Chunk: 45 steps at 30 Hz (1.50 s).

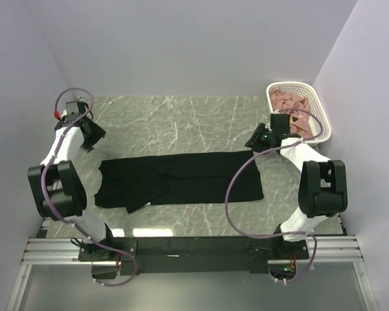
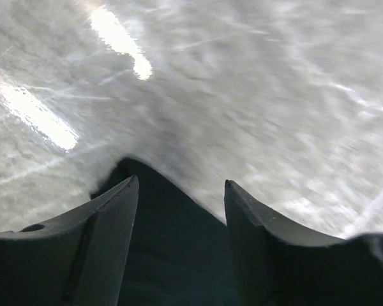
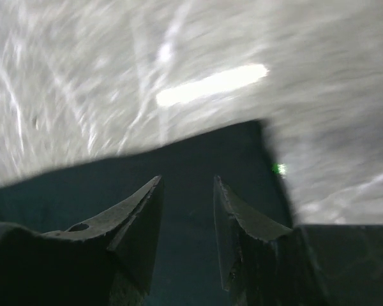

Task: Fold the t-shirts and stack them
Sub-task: Fold the tshirt

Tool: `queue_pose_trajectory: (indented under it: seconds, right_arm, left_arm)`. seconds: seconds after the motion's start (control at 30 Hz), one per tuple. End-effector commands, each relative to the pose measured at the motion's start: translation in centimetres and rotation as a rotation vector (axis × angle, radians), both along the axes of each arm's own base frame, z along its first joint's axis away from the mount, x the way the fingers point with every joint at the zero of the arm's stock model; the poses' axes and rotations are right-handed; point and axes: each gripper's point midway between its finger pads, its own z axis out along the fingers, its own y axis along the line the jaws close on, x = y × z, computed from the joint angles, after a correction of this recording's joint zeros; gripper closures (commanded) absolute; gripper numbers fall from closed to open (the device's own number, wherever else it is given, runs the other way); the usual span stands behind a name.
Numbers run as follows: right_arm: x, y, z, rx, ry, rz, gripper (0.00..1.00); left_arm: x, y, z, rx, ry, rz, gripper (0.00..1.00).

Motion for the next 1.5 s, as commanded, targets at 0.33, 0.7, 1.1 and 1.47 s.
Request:
queue_pose_trajectory:
  seconds: [0.33,0.7,1.1,1.47]
  right_arm:
    - [-6.4,10.1,0.0,-0.294,0.009,0.405,0.55]
    - [-9.1,13.4,-4.9,-0.3,0.127,0.505,0.55]
    - [-18.3,14.0,-8.0,-0.333,0.341,0.61,0.56]
    - [-30.0,25.8,-6.2,-0.218,0.401,0.981,0.55]
  left_arm:
    - [-9.1,-13.0,0.7,-0.004,0.044,-0.249,0.31]
    - [-10.7,-15.5,-5.8,-0.096,0.113,-0.217,0.37]
    - [-1.5,-14.3,-10.4,0.066,0.286,-0.365,0.38]
    - [9.9,-17.5,-7.9,0.27,0.15,-0.724,0.28]
